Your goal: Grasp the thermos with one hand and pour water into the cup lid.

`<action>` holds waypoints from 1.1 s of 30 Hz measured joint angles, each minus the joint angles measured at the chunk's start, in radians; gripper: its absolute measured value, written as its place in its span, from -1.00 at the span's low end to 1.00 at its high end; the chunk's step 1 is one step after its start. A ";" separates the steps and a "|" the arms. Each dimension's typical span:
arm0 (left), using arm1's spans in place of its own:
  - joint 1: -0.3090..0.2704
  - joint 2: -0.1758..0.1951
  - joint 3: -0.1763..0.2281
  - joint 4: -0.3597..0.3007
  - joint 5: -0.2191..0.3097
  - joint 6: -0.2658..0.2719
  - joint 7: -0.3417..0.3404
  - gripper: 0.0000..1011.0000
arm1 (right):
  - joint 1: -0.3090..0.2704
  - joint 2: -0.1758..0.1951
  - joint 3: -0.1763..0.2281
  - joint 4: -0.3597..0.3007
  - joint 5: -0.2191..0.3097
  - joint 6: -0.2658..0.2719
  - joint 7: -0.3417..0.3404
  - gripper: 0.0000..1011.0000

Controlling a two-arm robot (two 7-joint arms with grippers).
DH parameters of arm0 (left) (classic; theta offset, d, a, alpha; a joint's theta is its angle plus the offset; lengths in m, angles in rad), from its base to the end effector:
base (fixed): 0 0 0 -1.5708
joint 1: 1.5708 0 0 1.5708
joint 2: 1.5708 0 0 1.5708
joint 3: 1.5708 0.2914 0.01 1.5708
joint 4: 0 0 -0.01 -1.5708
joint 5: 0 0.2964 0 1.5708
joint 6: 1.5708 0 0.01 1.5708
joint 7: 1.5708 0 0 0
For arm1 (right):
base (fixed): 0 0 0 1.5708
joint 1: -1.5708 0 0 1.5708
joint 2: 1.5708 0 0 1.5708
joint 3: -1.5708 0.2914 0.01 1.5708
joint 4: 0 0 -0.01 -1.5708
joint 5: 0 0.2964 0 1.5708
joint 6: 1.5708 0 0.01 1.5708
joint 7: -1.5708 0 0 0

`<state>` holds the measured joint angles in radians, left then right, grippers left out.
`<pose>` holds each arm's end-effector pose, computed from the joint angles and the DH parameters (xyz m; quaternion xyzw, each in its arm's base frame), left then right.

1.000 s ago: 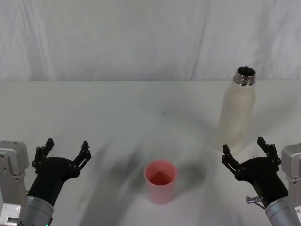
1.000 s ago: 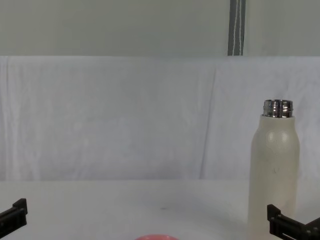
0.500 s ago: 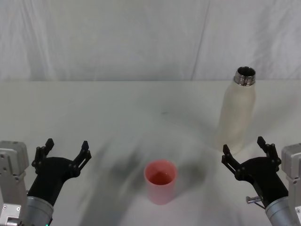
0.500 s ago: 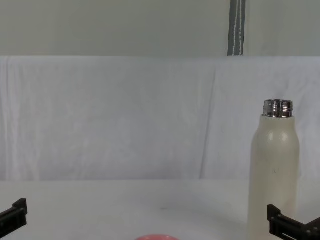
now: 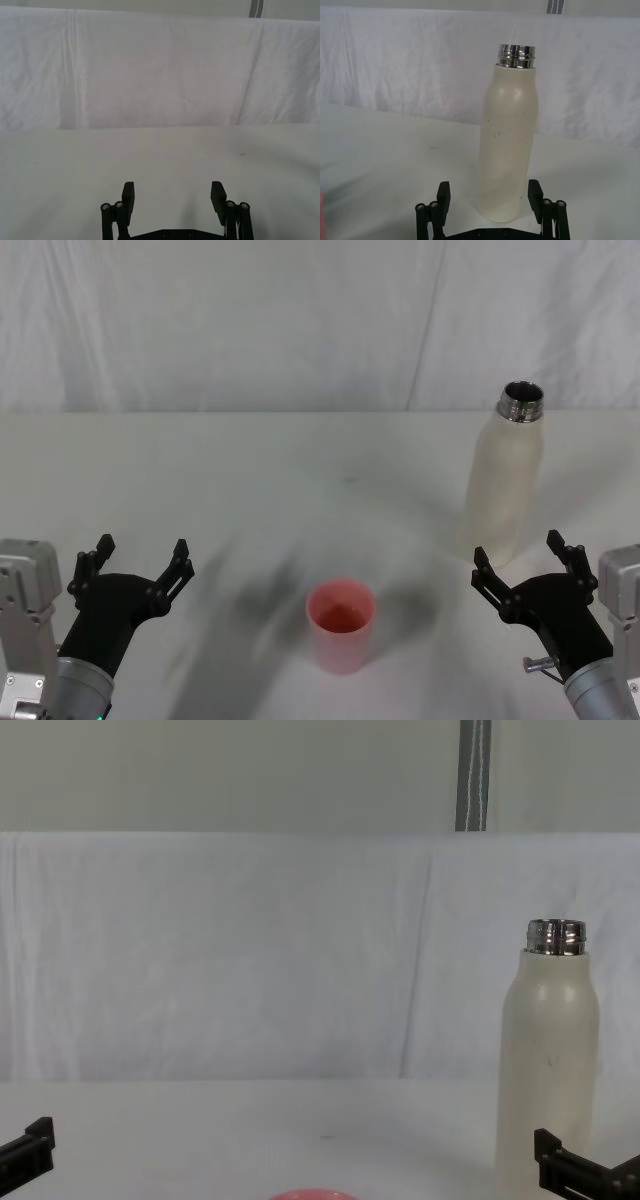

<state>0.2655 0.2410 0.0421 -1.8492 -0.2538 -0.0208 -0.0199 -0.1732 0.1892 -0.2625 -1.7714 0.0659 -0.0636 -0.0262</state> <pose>0.2403 0.0392 -0.2865 -0.0174 0.0064 0.6616 0.7496 0.2537 0.0345 -0.2987 -0.0014 -0.0413 -0.6058 0.7945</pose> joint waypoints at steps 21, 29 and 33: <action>0.000 0.000 0.000 0.000 0.000 0.000 0.000 0.98 | -0.003 -0.005 0.007 0.000 0.000 0.000 0.015 0.98; 0.000 0.000 0.000 0.000 0.000 0.000 0.000 0.98 | -0.005 -0.021 0.038 -0.001 0.024 0.006 0.062 0.98; 0.000 0.000 0.000 0.000 0.000 0.000 0.000 0.98 | 0.001 -0.032 0.065 -0.002 0.060 0.018 0.096 0.98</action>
<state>0.2655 0.2410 0.0421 -1.8492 -0.2538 -0.0208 -0.0199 -0.1724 0.1576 -0.1971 -1.7729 0.1256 -0.0456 0.0693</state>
